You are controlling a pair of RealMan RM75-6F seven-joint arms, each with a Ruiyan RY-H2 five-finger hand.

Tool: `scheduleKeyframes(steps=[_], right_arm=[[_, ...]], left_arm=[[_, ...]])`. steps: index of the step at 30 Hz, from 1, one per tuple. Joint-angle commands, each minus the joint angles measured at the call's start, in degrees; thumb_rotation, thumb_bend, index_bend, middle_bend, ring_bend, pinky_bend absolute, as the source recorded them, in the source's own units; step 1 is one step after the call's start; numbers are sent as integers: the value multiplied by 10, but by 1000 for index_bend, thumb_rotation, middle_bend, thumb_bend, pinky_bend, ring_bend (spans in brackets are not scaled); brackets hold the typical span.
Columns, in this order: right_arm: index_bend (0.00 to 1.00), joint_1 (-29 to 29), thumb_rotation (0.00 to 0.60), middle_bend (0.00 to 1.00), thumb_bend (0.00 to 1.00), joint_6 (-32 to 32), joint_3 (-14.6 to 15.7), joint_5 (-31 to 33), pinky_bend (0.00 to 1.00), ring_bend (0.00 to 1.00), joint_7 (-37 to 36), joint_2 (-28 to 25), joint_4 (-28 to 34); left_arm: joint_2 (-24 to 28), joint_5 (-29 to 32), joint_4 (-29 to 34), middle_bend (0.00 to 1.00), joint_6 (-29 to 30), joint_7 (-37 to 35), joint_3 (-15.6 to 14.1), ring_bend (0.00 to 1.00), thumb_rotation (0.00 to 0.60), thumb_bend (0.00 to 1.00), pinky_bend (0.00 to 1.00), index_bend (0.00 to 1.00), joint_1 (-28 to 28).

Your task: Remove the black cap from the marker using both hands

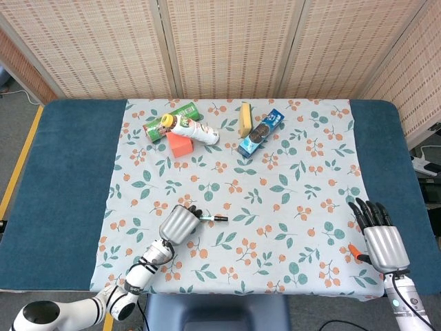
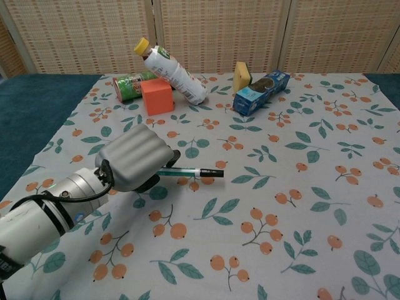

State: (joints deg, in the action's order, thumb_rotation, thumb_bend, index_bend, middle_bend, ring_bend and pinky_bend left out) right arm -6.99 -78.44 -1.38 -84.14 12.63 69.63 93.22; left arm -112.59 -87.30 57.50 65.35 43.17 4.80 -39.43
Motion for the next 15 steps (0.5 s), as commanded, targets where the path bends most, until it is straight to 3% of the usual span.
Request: scheduleKeyframes(steps=[1, 6, 15], right_arm=[[1, -6, 600, 0, 94, 2, -1, -5, 25, 0, -1, 24, -14], [110, -53, 600, 0, 95, 39, -24, -12, 38, 0, 55, 89, 3], [290, -113, 600, 0, 95, 50, -54, -32, 66, 0, 155, 233, -9]], left_arm=[[16, -19, 23, 874, 21, -26, -8, 800, 600, 420, 961, 777, 3], [33, -21, 64, 933, 37, -15, -1, 809, 600, 439, 971, 835, 7], [79, -1, 163, 927, 37, 64, 5, 809, 600, 438, 970, 825, 19]])
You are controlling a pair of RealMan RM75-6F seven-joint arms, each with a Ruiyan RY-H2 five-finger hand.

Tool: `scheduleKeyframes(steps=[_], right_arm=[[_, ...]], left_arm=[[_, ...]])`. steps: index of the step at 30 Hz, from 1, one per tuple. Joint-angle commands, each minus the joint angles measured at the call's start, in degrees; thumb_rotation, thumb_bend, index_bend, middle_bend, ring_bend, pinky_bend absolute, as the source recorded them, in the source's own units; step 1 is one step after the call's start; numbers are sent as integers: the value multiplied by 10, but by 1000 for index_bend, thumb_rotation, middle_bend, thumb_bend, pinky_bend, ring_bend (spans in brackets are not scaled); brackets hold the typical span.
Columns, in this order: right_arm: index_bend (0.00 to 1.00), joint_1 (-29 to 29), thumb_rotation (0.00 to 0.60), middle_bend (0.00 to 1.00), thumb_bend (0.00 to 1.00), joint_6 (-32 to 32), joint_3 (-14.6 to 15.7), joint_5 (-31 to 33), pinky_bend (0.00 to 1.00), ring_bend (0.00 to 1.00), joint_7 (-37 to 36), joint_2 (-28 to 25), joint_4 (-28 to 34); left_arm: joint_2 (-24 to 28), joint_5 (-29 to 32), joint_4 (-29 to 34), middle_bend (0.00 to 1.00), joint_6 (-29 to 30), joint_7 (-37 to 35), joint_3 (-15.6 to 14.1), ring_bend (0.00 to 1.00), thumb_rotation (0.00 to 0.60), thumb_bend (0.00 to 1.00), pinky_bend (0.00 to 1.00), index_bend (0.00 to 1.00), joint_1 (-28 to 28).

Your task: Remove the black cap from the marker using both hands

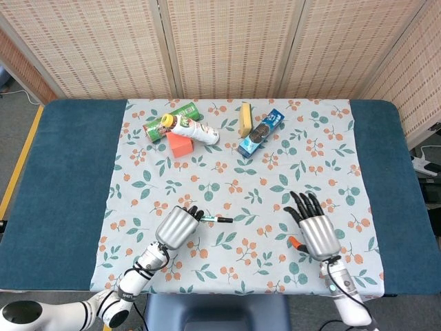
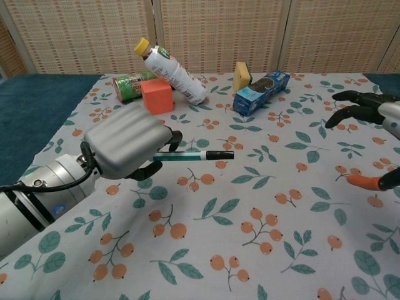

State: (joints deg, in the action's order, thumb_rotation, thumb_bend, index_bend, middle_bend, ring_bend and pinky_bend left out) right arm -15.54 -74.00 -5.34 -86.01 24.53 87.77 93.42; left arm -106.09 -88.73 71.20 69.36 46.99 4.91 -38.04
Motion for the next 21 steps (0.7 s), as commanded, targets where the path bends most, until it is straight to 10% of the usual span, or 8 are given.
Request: scheduleKeyframes(steps=[1, 21], right_arm=[[302, -35, 600, 0, 95, 5, -17, -18, 70, 0, 45, 73, -22], [487, -101, 600, 29, 98, -66, -37, -85, 93, 0, 17, 283, -221]], left_arm=[[18, 22, 38, 924, -7, 38, 6, 809, 600, 436, 970, 820, 7], [54, 39, 152, 918, -6, 114, 4, 809, 600, 433, 970, 809, 15]])
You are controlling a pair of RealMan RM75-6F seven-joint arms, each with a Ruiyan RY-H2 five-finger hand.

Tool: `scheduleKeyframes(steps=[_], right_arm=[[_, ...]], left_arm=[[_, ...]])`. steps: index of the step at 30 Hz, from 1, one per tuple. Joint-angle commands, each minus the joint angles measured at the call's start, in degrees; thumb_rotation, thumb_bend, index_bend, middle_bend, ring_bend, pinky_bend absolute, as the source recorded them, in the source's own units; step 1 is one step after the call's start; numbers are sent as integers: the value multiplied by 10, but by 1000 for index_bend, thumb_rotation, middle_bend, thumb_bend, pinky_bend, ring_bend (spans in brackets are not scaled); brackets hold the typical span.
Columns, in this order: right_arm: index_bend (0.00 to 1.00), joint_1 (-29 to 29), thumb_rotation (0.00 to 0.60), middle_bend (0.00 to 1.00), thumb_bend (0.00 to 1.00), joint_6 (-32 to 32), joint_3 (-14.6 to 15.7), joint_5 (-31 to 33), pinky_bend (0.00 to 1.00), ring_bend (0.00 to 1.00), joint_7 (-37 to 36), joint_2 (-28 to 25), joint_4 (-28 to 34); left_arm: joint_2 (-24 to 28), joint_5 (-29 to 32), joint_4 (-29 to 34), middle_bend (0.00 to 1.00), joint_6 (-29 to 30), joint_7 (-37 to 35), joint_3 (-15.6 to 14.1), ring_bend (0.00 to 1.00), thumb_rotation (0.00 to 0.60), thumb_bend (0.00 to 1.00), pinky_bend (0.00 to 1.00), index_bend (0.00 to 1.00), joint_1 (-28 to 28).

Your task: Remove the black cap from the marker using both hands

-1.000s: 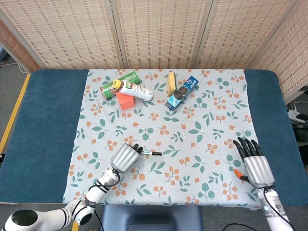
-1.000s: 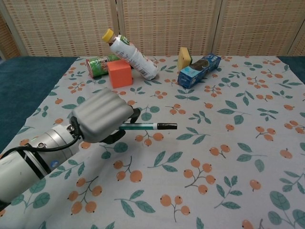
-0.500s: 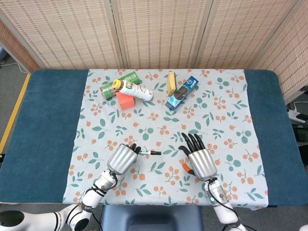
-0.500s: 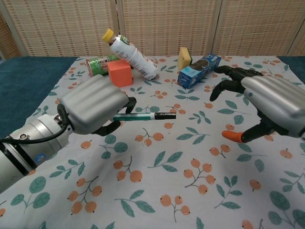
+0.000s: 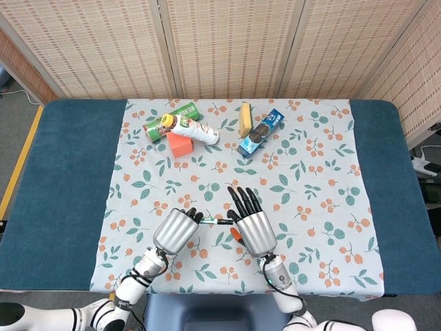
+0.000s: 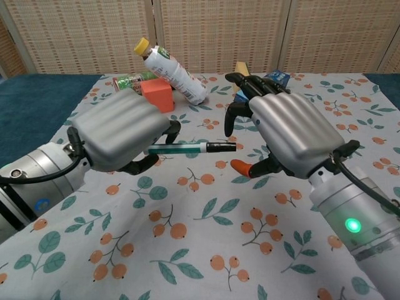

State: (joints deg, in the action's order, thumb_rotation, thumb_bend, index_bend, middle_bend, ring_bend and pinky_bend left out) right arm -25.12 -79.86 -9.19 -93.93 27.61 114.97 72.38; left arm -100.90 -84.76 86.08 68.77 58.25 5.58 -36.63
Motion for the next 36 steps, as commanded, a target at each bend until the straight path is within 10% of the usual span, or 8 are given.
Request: scheduleKeyframes(steps=[1, 24, 36], right_arm=[[493, -6, 600, 32, 98, -9, 2, -6, 93, 0, -15, 14, -14], [538, -18, 600, 61, 275, -19, 10, -7, 95, 0, -12, 30, -33], [786, -22, 600, 187, 518, -28, 7, -7, 103, 39, -23, 37, -43]], left_arm=[[3, -2, 4, 918, 0, 2, -4, 809, 600, 433, 970, 808, 1], [12, -26, 25, 915, 10, 6, -16, 808, 600, 429, 971, 805, 6], [17, -41, 34, 915, 15, -2, -20, 809, 600, 429, 971, 804, 10]])
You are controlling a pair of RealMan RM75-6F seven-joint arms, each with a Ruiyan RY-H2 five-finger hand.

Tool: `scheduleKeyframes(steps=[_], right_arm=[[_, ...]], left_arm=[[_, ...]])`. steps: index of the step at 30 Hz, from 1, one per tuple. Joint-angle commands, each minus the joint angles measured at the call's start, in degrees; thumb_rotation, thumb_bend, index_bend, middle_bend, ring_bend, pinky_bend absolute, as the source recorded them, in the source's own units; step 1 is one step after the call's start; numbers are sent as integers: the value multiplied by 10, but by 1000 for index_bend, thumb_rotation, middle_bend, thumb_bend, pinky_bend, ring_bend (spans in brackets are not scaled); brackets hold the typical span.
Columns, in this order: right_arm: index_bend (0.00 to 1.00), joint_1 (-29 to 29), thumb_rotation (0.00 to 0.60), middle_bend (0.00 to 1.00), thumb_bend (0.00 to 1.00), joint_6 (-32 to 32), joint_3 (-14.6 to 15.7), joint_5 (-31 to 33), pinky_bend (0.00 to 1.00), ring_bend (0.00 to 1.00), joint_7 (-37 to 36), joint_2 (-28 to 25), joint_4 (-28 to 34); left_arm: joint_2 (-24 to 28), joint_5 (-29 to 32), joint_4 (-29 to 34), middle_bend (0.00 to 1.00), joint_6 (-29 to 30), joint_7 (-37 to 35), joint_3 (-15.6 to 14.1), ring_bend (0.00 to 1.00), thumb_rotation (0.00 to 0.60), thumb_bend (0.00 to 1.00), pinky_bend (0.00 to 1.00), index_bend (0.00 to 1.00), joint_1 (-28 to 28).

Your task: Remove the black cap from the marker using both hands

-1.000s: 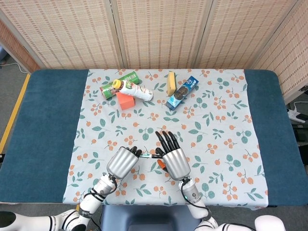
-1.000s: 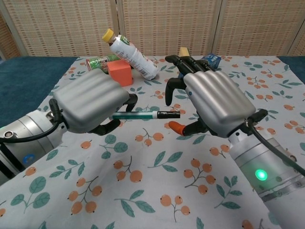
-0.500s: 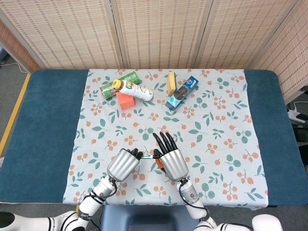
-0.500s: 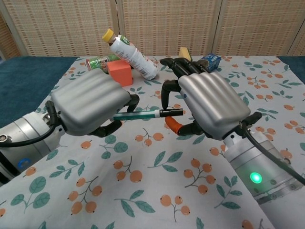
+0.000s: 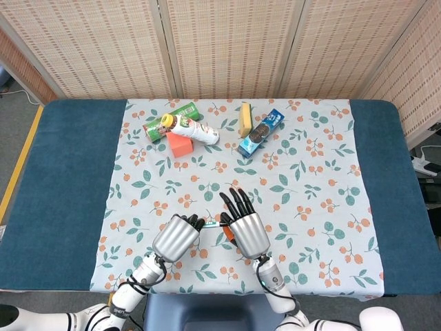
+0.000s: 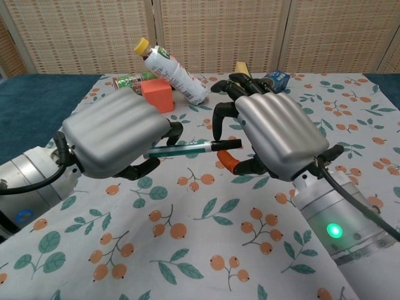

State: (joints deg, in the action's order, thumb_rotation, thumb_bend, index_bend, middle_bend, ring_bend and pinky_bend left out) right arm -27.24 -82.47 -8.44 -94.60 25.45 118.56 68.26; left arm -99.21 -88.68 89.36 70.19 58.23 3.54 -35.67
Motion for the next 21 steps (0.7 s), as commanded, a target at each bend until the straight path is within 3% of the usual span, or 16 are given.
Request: scheduleKeyframes(steps=[1, 7, 13, 21], right_arm=[[826, -1, 600, 209, 542, -3, -1, -1, 107, 56, -2, 2, -3], [931, -2, 600, 268, 613, -3, 2, 0, 120, 101, -6, 1, -2], [948, 1, 600, 278, 621, 6, 13, 1, 121, 110, -14, -15, 15], [948, -5, 600, 278, 620, -24, 2, -16, 142, 127, -41, -10, 3]], left_arm=[[1, -3, 1, 915, 2, -2, 0, 809, 600, 429, 971, 804, 1], [1, -9, 1, 915, 2, -5, 0, 809, 600, 429, 971, 803, 2], [-2, -11, -14, 914, 1, -12, 9, 809, 600, 429, 971, 799, -2], [-2, -13, -16, 915, 0, -15, 2, 809, 600, 430, 971, 796, 2]])
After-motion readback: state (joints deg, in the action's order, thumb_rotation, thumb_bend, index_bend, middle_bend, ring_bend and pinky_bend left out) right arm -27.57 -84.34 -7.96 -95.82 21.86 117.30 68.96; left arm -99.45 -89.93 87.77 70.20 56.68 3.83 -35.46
